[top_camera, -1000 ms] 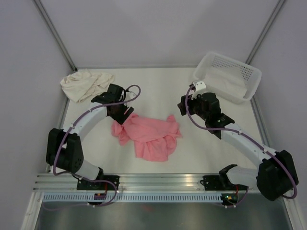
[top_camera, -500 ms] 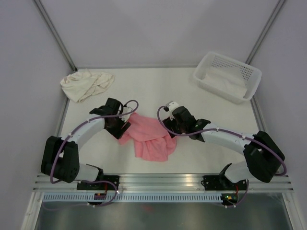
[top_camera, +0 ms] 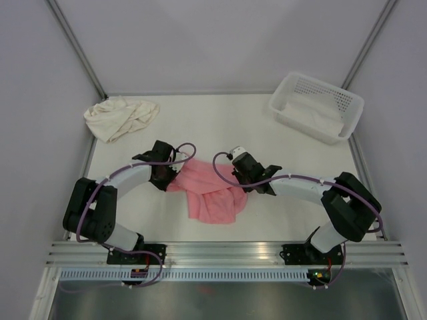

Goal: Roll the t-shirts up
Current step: Flatten the tshirt

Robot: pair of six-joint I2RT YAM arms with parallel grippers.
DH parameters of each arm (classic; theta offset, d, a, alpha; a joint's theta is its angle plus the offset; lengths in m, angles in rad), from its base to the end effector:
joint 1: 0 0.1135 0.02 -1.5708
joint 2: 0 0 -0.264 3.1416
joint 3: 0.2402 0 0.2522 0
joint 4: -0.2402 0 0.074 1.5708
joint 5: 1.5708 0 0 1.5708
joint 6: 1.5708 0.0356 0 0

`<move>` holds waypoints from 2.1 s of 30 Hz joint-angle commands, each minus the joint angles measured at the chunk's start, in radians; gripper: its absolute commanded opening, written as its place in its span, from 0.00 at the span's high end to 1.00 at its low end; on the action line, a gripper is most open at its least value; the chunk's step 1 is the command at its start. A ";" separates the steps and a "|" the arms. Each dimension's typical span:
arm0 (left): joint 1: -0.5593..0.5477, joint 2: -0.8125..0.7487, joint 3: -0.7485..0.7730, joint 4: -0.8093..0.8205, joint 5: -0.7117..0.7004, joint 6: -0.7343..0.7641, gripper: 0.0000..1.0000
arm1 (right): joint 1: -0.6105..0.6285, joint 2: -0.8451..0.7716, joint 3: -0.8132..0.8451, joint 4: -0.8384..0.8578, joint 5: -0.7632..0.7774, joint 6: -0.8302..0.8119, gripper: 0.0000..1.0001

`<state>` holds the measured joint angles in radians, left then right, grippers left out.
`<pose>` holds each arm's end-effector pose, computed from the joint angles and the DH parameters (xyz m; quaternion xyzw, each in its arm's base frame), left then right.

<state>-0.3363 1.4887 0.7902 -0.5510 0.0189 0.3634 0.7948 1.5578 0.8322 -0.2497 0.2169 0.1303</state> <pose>0.2444 -0.0862 0.1610 0.3398 0.9268 -0.0072 0.1601 0.2161 0.2092 0.1698 -0.2800 0.9088 0.0375 0.3072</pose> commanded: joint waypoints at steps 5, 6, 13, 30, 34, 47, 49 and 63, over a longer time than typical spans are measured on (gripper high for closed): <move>0.006 -0.230 0.049 0.046 -0.128 -0.026 0.98 | -0.011 -0.140 0.076 -0.085 0.292 0.040 1.00; 0.010 -0.263 0.064 0.039 -0.158 -0.026 0.98 | -0.011 -0.166 0.112 -0.101 0.324 0.023 1.00; 0.017 -0.352 0.328 -0.176 -0.231 -0.037 0.98 | -0.028 -0.399 0.344 -0.218 0.368 -0.113 0.98; 0.019 -0.446 0.698 -0.467 -0.159 -0.069 0.98 | -0.037 -0.696 0.554 -0.391 0.276 -0.109 1.00; 0.019 -0.453 0.675 -0.510 -0.076 -0.077 0.98 | -0.039 -0.726 0.599 -0.399 0.266 -0.121 1.00; 0.066 -0.303 0.328 -0.307 0.090 -0.066 0.98 | -0.265 -0.138 0.719 -0.148 -0.004 -0.167 1.00; 0.121 -0.256 0.294 -0.282 0.116 -0.050 0.98 | -0.296 0.023 0.766 -0.116 0.039 -0.161 1.00; 0.220 0.004 0.175 -0.095 0.161 -0.020 0.91 | -0.332 0.422 0.991 -0.197 0.094 0.023 0.21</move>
<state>-0.1375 1.4895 0.9710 -0.7219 0.1425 0.3294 0.4644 2.1666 1.9739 -0.5282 0.2882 0.0818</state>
